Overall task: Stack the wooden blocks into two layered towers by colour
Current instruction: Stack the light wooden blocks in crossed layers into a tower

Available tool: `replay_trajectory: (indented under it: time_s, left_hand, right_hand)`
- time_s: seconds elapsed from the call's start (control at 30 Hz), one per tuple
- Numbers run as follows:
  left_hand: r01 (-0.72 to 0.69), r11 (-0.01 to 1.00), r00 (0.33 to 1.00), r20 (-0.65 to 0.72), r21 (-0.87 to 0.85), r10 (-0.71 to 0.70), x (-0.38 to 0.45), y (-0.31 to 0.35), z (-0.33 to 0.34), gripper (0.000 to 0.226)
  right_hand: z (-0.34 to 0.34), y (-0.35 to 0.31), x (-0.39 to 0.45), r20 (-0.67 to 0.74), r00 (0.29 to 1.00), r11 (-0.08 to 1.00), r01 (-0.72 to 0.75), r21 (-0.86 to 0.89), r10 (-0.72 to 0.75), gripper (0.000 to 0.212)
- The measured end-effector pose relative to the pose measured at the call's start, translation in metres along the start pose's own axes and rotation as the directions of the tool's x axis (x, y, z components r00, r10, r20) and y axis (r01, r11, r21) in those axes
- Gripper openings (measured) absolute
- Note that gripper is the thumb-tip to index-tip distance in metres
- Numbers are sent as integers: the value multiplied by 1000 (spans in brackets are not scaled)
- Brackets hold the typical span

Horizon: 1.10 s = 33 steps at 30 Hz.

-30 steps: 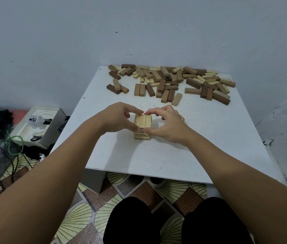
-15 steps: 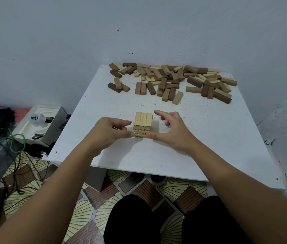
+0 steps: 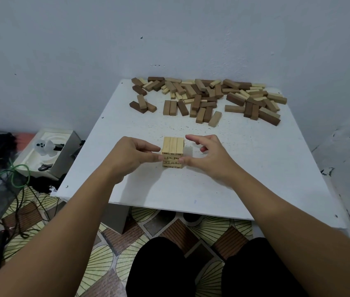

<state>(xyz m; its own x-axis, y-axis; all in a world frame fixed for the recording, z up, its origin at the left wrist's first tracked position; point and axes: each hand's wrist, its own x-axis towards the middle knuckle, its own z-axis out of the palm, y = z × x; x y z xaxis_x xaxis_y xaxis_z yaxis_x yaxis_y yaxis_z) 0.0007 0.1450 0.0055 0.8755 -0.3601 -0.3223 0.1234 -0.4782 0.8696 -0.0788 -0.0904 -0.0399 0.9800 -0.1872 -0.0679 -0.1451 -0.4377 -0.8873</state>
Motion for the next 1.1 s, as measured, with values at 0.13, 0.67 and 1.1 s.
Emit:
replay_trajectory:
  time_s: [0.13,0.67,1.1]
  left_hand:
    - [-22,1000,1000,-3,20,22,1,1,2,16]
    - [-24,1000,1000,0,-20,24,1,-1,3,20]
    - [-67,994,985,166,84,52,14,21,-5,71]
  right_hand:
    - [2,1,0,1,1000,1000,9,5,-9,80]
    - [5,3,4,-18,1000,1000,23,-16,-23,74]
    - [2,-3,5,31,999,998,27,48,-28,72]
